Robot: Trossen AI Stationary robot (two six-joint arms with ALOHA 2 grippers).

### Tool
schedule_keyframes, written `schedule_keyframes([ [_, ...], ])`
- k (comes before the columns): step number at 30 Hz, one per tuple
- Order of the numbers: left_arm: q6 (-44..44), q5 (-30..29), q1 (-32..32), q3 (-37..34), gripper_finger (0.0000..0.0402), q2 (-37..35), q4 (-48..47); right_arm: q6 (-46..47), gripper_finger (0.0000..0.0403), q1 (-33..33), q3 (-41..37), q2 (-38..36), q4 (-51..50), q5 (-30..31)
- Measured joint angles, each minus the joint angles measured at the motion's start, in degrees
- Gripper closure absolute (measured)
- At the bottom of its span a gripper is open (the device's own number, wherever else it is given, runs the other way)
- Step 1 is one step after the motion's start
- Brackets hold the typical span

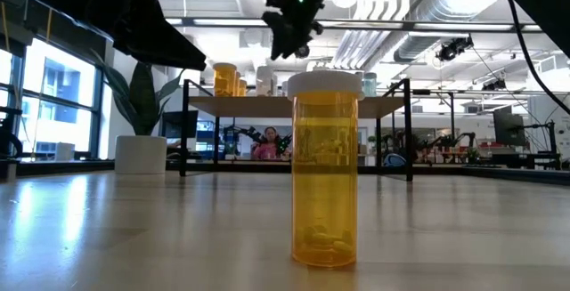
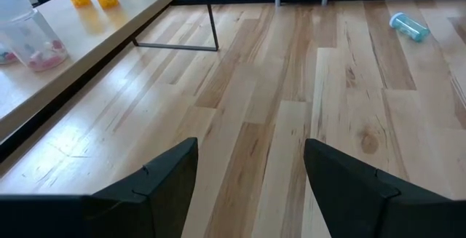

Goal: Pick and place medicine bottles onto shelf by color
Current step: Adjust the transparent pill bottles on the shelf

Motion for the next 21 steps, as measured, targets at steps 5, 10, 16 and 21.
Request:
schedule_keyframes([
  [5, 0.0, 0.0, 0.0, 0.0, 0.0161, 0.0, -0.1, 2.0, 0.0192, -2.3, 0.0, -0.2, -1.0, 4.5],
  [10, 0.0, 0.0, 0.0, 0.0, 0.0161, 0.0, -0.4, 5.5, 0.0192, -4.4, 0.0, -0.3, -3.9, 4.6],
  [16, 0.0, 0.0, 0.0, 0.0, 0.0161, 0.0, -0.4, 8.0, 0.0192, -5.6, -0.2, -0.1, -7.8, 4.1],
  [21, 0.0, 0.0, 0.0, 0.0, 0.0161, 0.0, -0.4, 9.2, 0.0192, -5.6, -2.1, 0.0, -8.4, 2.5],
])
